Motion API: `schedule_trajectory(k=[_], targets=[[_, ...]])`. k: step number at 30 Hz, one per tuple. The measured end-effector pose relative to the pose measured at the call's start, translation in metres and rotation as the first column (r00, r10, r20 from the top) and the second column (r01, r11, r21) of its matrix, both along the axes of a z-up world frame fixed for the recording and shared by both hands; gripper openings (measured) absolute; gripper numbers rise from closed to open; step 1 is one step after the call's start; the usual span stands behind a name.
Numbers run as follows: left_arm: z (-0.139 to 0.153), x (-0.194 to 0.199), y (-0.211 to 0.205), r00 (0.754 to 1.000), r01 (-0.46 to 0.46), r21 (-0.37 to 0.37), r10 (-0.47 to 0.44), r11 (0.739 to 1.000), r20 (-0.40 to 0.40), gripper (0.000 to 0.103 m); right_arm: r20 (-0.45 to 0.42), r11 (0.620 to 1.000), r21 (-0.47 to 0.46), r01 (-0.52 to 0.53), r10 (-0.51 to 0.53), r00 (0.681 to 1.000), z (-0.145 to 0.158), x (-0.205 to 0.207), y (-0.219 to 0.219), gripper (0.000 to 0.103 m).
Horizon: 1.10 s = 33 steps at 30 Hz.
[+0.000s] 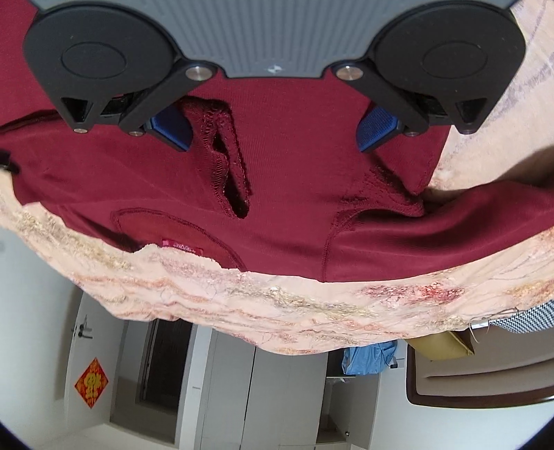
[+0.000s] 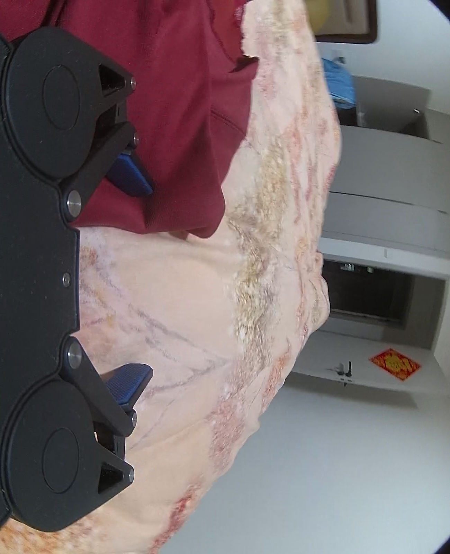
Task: Fold small clothes
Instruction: 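Carry the sleeve across the sweater body and open the right gripper, then move the left gripper to the cuff of the other sleeve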
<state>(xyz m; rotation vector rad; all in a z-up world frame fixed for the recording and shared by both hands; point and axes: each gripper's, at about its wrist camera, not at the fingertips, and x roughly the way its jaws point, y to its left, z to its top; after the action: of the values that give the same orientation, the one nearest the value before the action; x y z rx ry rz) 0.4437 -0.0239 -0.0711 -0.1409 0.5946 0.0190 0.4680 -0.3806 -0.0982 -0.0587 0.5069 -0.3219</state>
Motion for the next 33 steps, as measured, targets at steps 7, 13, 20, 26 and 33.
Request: schedule_trajectory(k=[7, 13, 20, 26, 33], targets=[[0.001, 0.001, -0.001, 1.0, -0.003, 0.021, 0.003, 1.0, -0.003, 0.103, 0.006, 1.0, 0.01, -0.003, 0.003, 1.0, 0.0, -0.002, 0.001, 0.102], [0.002, 0.002, 0.005, 1.0, 0.006, -0.012, -0.006, 1.0, -0.009, 0.103, 0.028, 1.0, 0.008, -0.005, 0.005, 1.0, 0.003, -0.006, 0.003, 0.102], [0.029, -0.031, 0.058, 1.0, -0.02, -0.263, 0.025, 0.964, 0.015, 0.103, 0.045, 1.0, 0.024, -0.011, 0.01, 0.999, 0.005, -0.011, 0.002, 0.102], [0.043, -0.096, 0.136, 0.976, -0.197, -0.314, 0.216, 0.929, 0.028, 0.103, 0.194, 0.997, -0.081, 0.017, -0.001, 0.981, 0.016, -0.041, 0.022, 0.103], [0.025, -0.149, 0.234, 0.868, -0.494, -0.269, 0.487, 0.827, -0.099, 0.103, 0.237, 0.966, -0.114, -0.234, 0.255, 0.937, 0.052, -0.094, 0.072, 0.103]])
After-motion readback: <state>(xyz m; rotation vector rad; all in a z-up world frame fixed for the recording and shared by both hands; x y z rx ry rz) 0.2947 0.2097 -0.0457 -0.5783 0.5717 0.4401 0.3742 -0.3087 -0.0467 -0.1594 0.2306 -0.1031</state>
